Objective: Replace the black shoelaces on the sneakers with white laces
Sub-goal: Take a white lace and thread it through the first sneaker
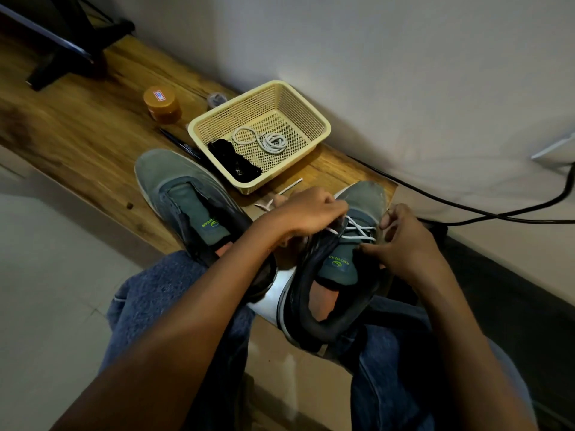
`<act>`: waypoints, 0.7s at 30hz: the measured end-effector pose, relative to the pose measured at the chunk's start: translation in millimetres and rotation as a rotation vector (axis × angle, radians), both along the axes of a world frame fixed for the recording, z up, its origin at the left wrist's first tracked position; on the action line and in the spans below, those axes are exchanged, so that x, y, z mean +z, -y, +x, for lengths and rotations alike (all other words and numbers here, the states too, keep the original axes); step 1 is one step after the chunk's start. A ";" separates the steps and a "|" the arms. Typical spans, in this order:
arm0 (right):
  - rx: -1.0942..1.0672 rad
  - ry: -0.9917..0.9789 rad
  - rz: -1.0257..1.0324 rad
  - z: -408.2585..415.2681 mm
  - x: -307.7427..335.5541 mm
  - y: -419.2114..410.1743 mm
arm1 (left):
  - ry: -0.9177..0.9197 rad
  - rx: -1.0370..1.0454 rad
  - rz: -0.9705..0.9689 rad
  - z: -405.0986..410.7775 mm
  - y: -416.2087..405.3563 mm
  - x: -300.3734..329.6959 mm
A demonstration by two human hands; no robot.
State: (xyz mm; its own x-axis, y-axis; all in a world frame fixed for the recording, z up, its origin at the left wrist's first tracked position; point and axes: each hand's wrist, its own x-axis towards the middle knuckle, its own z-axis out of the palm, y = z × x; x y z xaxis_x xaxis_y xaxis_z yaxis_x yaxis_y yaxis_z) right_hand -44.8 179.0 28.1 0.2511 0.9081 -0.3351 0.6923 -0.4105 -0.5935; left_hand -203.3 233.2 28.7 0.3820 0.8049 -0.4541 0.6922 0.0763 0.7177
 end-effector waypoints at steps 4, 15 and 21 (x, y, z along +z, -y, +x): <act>0.027 -0.017 0.013 -1.0 4.3 1.0 | 0.563 0.209 -0.026 -2.5 -3.2 13.4; 0.053 -0.703 0.175 -21.8 29.7 6.7 | 1.080 0.028 -0.383 5.3 3.7 16.8; 0.043 -0.538 0.305 -22.9 30.8 6.9 | 1.076 0.103 -0.350 5.0 0.0 12.4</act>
State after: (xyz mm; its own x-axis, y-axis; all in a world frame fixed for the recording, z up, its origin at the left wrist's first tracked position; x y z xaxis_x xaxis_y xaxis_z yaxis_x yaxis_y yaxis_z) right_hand -67.7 172.1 58.9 0.0806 0.9884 -0.1285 0.2755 -0.1460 -0.9501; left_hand -198.3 233.1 41.1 0.6493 0.7483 -0.1362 -0.2920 0.4106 0.8638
